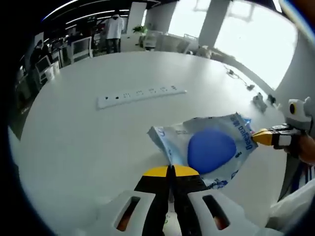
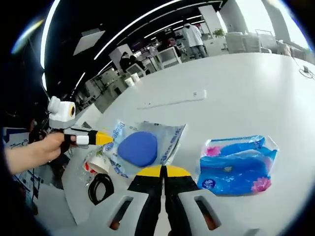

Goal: Arrange the tabletop items into an orderly group along one side of the table until the central work area is clear of visible clutter.

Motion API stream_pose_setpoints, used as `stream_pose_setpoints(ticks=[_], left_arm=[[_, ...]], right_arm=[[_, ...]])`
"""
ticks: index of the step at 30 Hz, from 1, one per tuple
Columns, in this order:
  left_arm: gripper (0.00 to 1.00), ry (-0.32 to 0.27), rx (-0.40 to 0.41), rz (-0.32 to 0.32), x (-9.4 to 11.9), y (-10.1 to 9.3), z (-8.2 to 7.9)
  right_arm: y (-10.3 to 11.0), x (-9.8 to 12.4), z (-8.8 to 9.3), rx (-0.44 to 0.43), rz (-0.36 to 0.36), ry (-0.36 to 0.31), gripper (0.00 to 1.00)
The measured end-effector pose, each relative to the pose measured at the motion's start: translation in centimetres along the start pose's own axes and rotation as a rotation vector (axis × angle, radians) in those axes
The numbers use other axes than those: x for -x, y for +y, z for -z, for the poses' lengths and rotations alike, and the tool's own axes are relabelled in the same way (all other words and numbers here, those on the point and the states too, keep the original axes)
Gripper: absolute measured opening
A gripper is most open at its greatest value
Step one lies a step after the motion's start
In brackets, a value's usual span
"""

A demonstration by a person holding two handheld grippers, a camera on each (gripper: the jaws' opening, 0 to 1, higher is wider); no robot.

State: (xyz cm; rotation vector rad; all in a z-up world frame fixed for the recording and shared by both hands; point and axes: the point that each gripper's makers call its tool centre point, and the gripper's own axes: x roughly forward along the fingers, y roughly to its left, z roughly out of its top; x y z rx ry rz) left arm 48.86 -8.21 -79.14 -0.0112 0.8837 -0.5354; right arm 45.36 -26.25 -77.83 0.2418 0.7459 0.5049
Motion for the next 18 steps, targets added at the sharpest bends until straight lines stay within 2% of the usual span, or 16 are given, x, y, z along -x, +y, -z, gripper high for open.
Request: stream_pose_setpoints(ticks=[2,5,8,13,18], left_arm=[[0.0,0.011,-0.001,-0.005,-0.2,-0.1,0.3],[0.0,0.027,0.007,-0.021,-0.4,0.0,0.6],[0.0,0.043,-0.004,-0.029,-0.7,0.0,0.7],[0.0,0.047,-0.007,-0.038,-0.9,0.0,0.7],[0.0,0.065,-0.021,-0.049,-1.4,-0.1,1.3]], right_arm=[[-0.4,-0.4,0.3,0.026,0.012,0.025,0.0],[-0.5,-0.8,0.3,0.02,0.005,0.028,0.0],[-0.7,-1.1,0.6,0.049,0.015,0.046,0.0],[-1.1,-1.4,0.6,0.056,0.022,0.055,0.0],[-1.7,-1.8,0.8,0.082,0.033,0.07,0.0]])
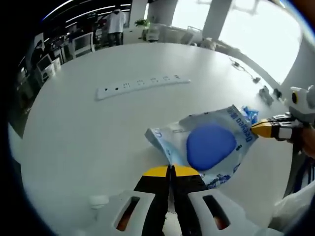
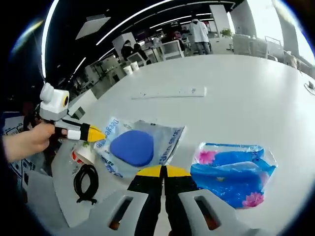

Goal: Arrange the tabletop items into an orderly group along one side of the table until the central work area is clear of visible clutter.

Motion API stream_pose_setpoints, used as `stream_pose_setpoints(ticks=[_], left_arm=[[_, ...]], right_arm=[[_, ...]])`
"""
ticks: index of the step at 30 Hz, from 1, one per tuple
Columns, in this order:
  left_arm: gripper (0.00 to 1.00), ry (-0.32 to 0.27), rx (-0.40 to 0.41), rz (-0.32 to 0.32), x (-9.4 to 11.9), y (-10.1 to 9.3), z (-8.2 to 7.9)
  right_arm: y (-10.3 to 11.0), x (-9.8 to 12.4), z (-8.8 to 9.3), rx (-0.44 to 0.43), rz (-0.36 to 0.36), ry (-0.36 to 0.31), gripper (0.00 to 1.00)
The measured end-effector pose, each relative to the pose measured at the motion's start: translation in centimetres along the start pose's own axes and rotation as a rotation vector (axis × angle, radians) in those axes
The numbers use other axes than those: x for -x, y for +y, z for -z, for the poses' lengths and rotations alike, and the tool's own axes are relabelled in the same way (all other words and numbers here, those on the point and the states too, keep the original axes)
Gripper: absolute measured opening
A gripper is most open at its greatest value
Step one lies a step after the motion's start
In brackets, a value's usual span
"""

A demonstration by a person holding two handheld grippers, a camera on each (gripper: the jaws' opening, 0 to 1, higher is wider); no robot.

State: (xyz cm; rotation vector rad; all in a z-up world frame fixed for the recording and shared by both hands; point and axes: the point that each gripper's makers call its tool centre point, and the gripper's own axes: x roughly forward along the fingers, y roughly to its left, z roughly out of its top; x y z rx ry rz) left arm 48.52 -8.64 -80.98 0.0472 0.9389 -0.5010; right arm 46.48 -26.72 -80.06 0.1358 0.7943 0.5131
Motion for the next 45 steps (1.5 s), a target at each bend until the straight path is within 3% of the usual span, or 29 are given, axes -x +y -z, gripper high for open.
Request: stream_pose_setpoints(ticks=[10,24,27,37,42,45], left_arm=[[0.0,0.018,-0.009,-0.021,-0.9,-0.1,0.6],[0.0,0.037,0.007,-0.033,-1.4,0.2,1.3],[0.0,0.038,-0.027,-0.038,-1.3,0.2,1.3],[0.0,0.037,-0.014,-0.035,-1.1,0.0,1.4],[0.09,0.016,-0.05,-0.045,-0.8,0.2,1.0],[0.22,-0.009,-0.053,-0.051,-0.4,0.3,0.4]], right_arm=[[-0.5,-0.4,0.6,0.02,0.024,0.025,0.0],[-1.0,-0.8,1.5,0.119,0.068,0.08,0.0],[-1.1,-0.7,1.4,0.114,0.072,0.078,0.0],[-1.1,-0.5,0.9,0.147,0.083,0.066,0.0],[-0.7,-0.2,0.5,0.162,0.085,0.053,0.02],[-0.5,0.0,0.3,0.182,0.088,0.046,0.06]])
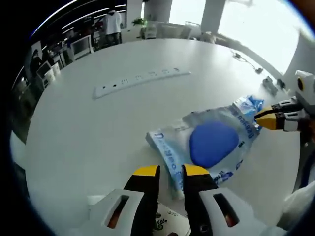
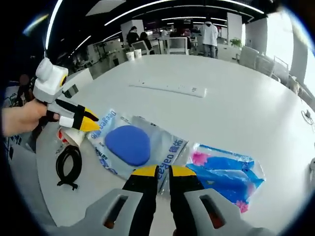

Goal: Arrange the tabletop items into an orderly group along one side of the table until the central work area is clear of visible clutter.

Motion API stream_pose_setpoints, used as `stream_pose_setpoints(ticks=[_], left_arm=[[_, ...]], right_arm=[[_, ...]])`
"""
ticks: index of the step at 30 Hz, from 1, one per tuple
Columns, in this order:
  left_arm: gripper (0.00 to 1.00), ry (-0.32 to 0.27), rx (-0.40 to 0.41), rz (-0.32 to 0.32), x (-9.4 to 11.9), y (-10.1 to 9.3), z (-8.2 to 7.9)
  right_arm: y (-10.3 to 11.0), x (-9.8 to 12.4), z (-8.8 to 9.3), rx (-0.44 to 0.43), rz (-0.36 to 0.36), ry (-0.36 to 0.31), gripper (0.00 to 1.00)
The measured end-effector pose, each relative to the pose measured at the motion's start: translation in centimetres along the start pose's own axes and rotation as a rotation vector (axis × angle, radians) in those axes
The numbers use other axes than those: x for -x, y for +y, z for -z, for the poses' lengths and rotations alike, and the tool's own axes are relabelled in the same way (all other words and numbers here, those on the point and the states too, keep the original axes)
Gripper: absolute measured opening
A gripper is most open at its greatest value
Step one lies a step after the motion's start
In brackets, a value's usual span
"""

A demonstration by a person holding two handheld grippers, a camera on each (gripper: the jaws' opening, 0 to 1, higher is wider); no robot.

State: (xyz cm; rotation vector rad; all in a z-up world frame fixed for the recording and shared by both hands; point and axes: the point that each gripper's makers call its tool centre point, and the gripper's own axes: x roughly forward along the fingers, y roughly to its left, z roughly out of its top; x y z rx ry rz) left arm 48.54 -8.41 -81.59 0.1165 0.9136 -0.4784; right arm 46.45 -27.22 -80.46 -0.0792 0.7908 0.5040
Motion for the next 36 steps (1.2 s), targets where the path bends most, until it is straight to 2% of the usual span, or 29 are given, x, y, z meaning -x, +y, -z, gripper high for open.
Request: stream_pose_setpoints(ticks=[2,4,8,10,13,16,19,21,24,28,31,36], left_arm=[[0.29,-0.015,0.013,0.008,0.1,0.0,-0.4],[0.34,-0.056,0.025,0.038,0.4,-0.4,-1.1],[0.55,-0.096,0.031,0.08,1.1,-0.8,-1.6],[0.63,-0.134,0.029,0.134,1.5,-1.4,-2.0],[0.75,-0.152,0.017,0.154,2.4,-1.6,-2.1],[0.81,-0.182,-0.024,0.144,3.4,-1.1,-2.1],[0.89,-0.189,-0.014,0.154,3.8,-0.6,-1.8],[0.91,-0.189,-0.011,0.159,4.0,-0.4,-1.5],[0.9,-0.163,-0.063,0.149,4.3,0.3,-0.8],[0.9,-0.163,-0.095,0.158,5.3,1.1,-0.4],[0.9,-0.171,-0.103,0.179,6.3,1.4,-0.2],[0.88,-0.162,-0.192,0.166,7.5,2.1,0.8]], right_arm=[[0.2,0.2,-0.3,-0.004,-0.009,-0.014,0.07],[0.6,0.3,-0.5,-0.004,-0.017,-0.026,0.1],[1.3,0.4,-0.7,0.02,-0.028,-0.038,0.17],[1.6,0.6,-0.8,0.013,-0.04,-0.052,0.19],[2.0,0.8,-0.8,0.009,-0.047,-0.061,0.2],[2.3,1.1,-0.7,0.019,-0.05,-0.069,0.21],[2.4,1.1,-0.4,0.002,-0.054,-0.065,0.21],[2.5,1.1,-0.4,-0.009,-0.056,-0.066,0.21],[2.5,1.2,-0.3,-0.005,-0.055,-0.065,0.21],[2.3,1.4,-0.1,-0.014,-0.052,-0.065,0.21],[2.0,1.4,0.2,-0.069,-0.055,-0.07,0.21],[2.1,1.5,0.7,-0.071,-0.049,-0.064,0.21]])
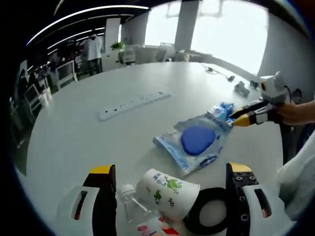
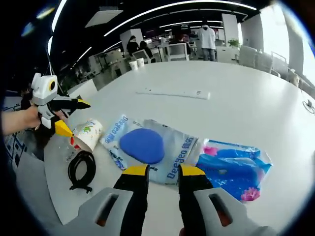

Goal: Arrange the tabletop items into an orderly group along one side of the table until the central work area is clear of visible clutter.

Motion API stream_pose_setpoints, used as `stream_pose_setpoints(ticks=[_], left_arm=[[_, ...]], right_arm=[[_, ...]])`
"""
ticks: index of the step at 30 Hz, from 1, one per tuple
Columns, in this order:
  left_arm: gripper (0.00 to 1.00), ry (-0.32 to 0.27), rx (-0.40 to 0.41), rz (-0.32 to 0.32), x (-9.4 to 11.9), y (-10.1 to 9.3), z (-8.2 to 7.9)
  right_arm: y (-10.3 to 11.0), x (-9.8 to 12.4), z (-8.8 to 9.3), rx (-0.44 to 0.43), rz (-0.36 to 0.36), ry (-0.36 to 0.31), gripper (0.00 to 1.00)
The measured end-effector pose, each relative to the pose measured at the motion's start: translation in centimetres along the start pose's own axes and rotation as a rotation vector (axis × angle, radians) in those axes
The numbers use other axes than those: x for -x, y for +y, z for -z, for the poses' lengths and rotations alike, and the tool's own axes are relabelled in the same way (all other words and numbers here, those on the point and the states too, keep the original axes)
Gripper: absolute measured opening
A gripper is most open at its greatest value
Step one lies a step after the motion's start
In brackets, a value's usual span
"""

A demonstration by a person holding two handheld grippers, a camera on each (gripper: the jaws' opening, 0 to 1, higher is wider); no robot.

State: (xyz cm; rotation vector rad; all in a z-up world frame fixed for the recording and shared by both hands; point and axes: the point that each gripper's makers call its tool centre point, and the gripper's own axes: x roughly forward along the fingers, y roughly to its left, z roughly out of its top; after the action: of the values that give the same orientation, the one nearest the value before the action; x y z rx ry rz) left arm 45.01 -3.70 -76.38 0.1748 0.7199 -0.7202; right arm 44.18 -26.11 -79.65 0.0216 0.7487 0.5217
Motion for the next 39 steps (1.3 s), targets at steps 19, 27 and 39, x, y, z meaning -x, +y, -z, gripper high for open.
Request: stream_pose_setpoints(ticks=[19,27,39], left_arm=[[0.59,0.068,-0.239,-0.175,1.7,0.2,4.1],[0.32,0.048,-0.199,-0.227,1.7,0.4,4.2],[0.0,0.036,-0.137,-0.206,1.7,-0.2,3.6]], right_arm=[[0.3,1.0,1.6,-0.057,-0.002,0.005,0.2],[0.4,1.5,3.1,-0.095,0.004,0.021,0.2],[0.1,2.1,4.1,-0.163,0.01,0.025,0.2]])
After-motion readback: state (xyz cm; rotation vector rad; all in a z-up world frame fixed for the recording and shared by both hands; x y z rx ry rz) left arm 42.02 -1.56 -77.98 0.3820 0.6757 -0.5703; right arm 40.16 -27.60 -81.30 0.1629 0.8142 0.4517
